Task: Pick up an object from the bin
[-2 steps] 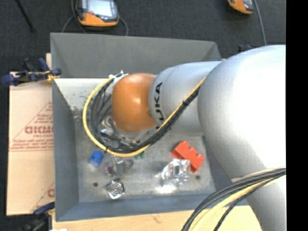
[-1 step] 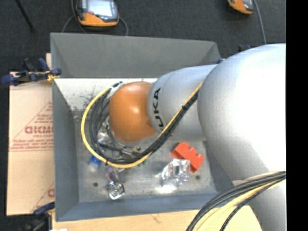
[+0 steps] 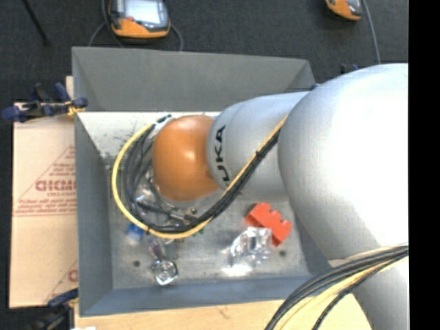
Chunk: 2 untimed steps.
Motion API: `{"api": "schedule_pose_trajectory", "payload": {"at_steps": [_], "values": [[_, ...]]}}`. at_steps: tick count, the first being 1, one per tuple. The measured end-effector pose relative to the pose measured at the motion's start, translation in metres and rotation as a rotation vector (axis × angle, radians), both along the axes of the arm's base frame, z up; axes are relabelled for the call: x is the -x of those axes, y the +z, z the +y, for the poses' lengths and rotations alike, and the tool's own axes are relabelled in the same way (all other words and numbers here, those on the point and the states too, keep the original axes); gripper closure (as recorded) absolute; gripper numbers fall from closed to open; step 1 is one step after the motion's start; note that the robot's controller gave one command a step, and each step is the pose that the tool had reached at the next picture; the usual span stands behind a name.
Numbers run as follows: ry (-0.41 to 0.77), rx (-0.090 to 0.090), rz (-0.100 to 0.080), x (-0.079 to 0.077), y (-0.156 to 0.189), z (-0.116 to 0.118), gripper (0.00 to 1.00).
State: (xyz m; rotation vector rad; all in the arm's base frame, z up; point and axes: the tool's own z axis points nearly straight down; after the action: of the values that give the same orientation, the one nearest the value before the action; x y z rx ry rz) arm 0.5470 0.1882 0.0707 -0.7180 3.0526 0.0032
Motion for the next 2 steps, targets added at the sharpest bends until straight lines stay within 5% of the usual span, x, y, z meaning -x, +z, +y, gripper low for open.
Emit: {"api": "schedule_pose_trajectory", "payload": {"at_steps": [1,2], "values": [[-0.003,0.0,0.0,0.0,0.0003,-0.0001,1.0],[-0.004,-0.001,0.001,0.0001,0.0,0.0001,0.0]]}}
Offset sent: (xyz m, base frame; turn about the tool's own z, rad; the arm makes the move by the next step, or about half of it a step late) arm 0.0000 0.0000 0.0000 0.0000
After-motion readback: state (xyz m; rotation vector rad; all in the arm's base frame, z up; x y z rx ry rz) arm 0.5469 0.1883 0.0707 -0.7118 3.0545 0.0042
